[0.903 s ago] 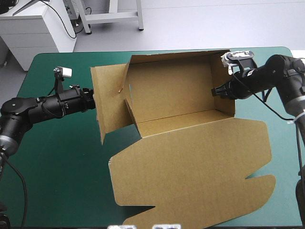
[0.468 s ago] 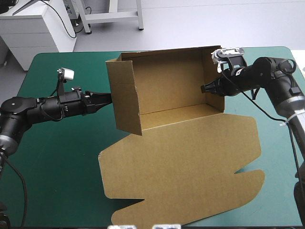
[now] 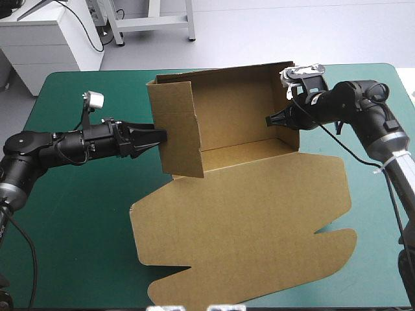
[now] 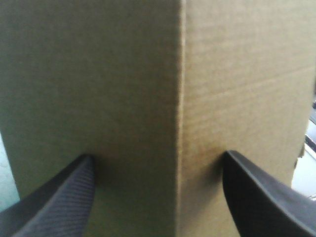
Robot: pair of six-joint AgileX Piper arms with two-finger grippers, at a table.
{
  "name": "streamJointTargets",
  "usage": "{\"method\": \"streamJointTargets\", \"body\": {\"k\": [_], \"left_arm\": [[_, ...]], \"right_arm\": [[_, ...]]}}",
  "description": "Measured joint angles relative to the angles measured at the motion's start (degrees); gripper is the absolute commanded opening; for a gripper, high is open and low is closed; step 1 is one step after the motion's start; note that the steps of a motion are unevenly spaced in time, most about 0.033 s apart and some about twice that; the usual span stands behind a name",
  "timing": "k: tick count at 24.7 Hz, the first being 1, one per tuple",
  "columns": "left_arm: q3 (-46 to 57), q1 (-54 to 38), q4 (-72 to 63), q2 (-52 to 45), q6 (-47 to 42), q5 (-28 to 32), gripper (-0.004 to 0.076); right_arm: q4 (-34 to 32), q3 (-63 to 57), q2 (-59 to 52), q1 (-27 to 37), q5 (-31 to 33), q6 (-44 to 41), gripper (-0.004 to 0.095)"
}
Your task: Fold the box
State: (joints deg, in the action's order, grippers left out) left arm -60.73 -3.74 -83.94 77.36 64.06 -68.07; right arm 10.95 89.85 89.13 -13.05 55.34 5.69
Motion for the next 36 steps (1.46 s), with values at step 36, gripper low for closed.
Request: {"method": "streamJointTargets", "body": {"k": [36], "left_arm": [[-10.00, 25.45, 62.65, 4.26, -61.73, 38.93, 0.0361]], "right_arm": [[-2.42, -0.11, 4.95, -3.43, -6.20, -7.10, -0.0012]]}}
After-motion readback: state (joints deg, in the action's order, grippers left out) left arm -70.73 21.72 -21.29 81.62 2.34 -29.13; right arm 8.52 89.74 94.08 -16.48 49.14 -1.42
